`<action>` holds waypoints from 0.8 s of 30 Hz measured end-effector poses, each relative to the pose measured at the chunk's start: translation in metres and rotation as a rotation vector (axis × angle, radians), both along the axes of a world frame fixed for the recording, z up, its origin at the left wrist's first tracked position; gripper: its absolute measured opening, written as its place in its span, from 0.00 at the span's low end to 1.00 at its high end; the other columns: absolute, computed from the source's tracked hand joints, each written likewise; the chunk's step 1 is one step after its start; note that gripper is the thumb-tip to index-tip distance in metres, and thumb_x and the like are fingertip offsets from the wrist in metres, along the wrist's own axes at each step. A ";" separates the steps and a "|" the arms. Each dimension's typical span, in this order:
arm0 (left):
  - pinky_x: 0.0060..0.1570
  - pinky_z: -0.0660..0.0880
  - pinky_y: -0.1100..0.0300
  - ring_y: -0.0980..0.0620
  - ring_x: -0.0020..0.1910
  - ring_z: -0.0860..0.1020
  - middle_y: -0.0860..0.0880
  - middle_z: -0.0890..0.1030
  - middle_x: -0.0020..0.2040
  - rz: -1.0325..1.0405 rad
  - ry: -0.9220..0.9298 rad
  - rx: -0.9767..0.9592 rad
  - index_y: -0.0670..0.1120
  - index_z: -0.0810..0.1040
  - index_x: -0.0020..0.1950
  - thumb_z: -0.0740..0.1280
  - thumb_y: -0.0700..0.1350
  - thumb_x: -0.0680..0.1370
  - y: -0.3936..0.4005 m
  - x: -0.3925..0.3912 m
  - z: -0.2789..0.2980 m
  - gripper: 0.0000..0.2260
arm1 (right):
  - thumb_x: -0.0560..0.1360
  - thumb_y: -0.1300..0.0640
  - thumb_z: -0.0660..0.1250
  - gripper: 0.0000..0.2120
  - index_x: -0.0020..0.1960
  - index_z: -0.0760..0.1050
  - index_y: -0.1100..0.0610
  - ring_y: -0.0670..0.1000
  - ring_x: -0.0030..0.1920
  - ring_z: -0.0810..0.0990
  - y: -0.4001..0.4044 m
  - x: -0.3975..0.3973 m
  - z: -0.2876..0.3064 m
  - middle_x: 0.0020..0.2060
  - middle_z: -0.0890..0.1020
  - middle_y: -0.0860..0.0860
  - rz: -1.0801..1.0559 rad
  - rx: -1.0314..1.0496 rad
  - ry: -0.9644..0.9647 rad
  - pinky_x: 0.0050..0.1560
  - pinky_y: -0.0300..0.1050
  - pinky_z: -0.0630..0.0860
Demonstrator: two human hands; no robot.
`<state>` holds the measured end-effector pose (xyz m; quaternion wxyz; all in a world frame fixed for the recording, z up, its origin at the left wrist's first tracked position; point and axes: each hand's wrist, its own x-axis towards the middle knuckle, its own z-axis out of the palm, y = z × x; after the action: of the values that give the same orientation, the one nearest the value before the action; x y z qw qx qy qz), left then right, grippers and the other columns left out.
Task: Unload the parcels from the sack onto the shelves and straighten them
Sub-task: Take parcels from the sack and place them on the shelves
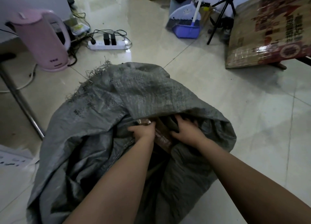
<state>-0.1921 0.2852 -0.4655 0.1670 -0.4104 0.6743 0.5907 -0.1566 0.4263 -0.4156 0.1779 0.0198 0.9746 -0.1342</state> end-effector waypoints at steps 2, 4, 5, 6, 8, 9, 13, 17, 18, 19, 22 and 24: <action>0.47 0.78 0.56 0.43 0.48 0.80 0.37 0.75 0.62 -0.053 0.008 -0.029 0.40 0.56 0.72 0.73 0.49 0.72 -0.011 0.005 -0.002 0.36 | 0.76 0.50 0.63 0.34 0.77 0.52 0.50 0.58 0.71 0.65 -0.002 0.001 0.002 0.71 0.68 0.55 -0.007 0.108 -0.015 0.70 0.57 0.56; 0.30 0.77 0.62 0.50 0.32 0.79 0.39 0.79 0.57 -0.090 0.006 -0.047 0.41 0.67 0.63 0.69 0.44 0.75 -0.021 0.010 0.002 0.20 | 0.76 0.55 0.61 0.29 0.75 0.58 0.52 0.58 0.68 0.68 -0.007 0.004 0.005 0.68 0.71 0.55 -0.042 0.281 0.066 0.68 0.57 0.60; 0.34 0.78 0.60 0.47 0.36 0.80 0.38 0.79 0.57 -0.126 0.006 -0.067 0.41 0.70 0.60 0.69 0.44 0.76 -0.024 0.013 0.001 0.16 | 0.75 0.55 0.62 0.26 0.72 0.63 0.54 0.58 0.65 0.70 -0.012 0.006 0.008 0.65 0.73 0.56 -0.047 0.363 0.149 0.64 0.56 0.64; 0.45 0.79 0.56 0.43 0.46 0.81 0.38 0.78 0.59 -0.174 0.009 -0.087 0.41 0.71 0.60 0.69 0.44 0.76 -0.027 0.014 0.000 0.16 | 0.73 0.54 0.64 0.23 0.67 0.68 0.55 0.59 0.61 0.73 -0.016 0.008 0.009 0.60 0.75 0.56 -0.021 0.406 0.242 0.60 0.54 0.67; 0.58 0.73 0.56 0.41 0.59 0.76 0.38 0.75 0.63 -0.236 0.048 -0.100 0.39 0.69 0.64 0.68 0.44 0.76 -0.032 0.013 0.001 0.19 | 0.72 0.53 0.66 0.15 0.57 0.73 0.56 0.58 0.52 0.76 -0.025 0.009 0.009 0.51 0.77 0.56 0.117 0.357 0.415 0.48 0.51 0.71; 0.59 0.71 0.56 0.41 0.61 0.74 0.39 0.74 0.64 -0.250 0.082 -0.100 0.40 0.68 0.66 0.66 0.43 0.76 -0.035 0.012 0.003 0.20 | 0.73 0.52 0.64 0.12 0.55 0.73 0.56 0.57 0.51 0.76 -0.031 0.008 0.010 0.50 0.76 0.55 0.206 0.295 0.417 0.46 0.50 0.71; 0.66 0.69 0.52 0.42 0.64 0.73 0.40 0.73 0.67 -0.285 0.229 0.070 0.47 0.61 0.75 0.62 0.39 0.78 -0.047 -0.001 0.015 0.26 | 0.78 0.51 0.60 0.25 0.74 0.61 0.56 0.56 0.65 0.71 -0.059 -0.012 -0.001 0.65 0.71 0.55 0.293 0.080 0.103 0.61 0.51 0.71; 0.67 0.68 0.54 0.45 0.65 0.72 0.42 0.71 0.70 -0.351 0.250 0.144 0.47 0.56 0.78 0.60 0.36 0.79 -0.059 -0.010 0.025 0.28 | 0.76 0.48 0.63 0.41 0.79 0.41 0.53 0.57 0.72 0.63 -0.076 -0.041 -0.015 0.75 0.59 0.53 0.134 0.076 0.093 0.68 0.55 0.64; 0.68 0.67 0.53 0.44 0.66 0.71 0.42 0.71 0.70 -0.358 0.244 0.135 0.46 0.56 0.78 0.60 0.37 0.79 -0.064 -0.011 0.025 0.28 | 0.76 0.47 0.64 0.42 0.79 0.40 0.51 0.58 0.73 0.62 -0.080 -0.050 -0.017 0.76 0.58 0.52 0.105 0.083 0.121 0.68 0.56 0.63; 0.68 0.67 0.52 0.44 0.66 0.71 0.42 0.71 0.69 -0.358 0.233 0.122 0.46 0.56 0.78 0.61 0.37 0.78 -0.068 -0.011 0.025 0.29 | 0.75 0.45 0.65 0.44 0.79 0.38 0.50 0.58 0.73 0.61 -0.082 -0.058 -0.019 0.76 0.56 0.51 0.076 0.078 0.131 0.68 0.58 0.63; 0.68 0.67 0.50 0.43 0.67 0.70 0.41 0.70 0.70 -0.349 0.190 0.095 0.43 0.55 0.77 0.63 0.37 0.78 -0.084 -0.010 0.025 0.29 | 0.71 0.42 0.70 0.50 0.78 0.37 0.47 0.62 0.72 0.62 -0.093 -0.083 -0.025 0.77 0.53 0.51 0.024 0.058 0.053 0.67 0.61 0.64; 0.69 0.66 0.50 0.42 0.68 0.70 0.41 0.68 0.71 -0.349 0.168 0.104 0.43 0.53 0.78 0.63 0.37 0.78 -0.094 -0.009 0.026 0.31 | 0.69 0.41 0.72 0.53 0.78 0.37 0.46 0.65 0.70 0.64 -0.101 -0.095 -0.032 0.77 0.52 0.53 0.028 0.084 -0.011 0.66 0.61 0.65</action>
<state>-0.2016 0.1907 -0.4400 0.2309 -0.2272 0.7154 0.6190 -0.2514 0.3248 -0.4475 0.1843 0.0143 0.9786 -0.0904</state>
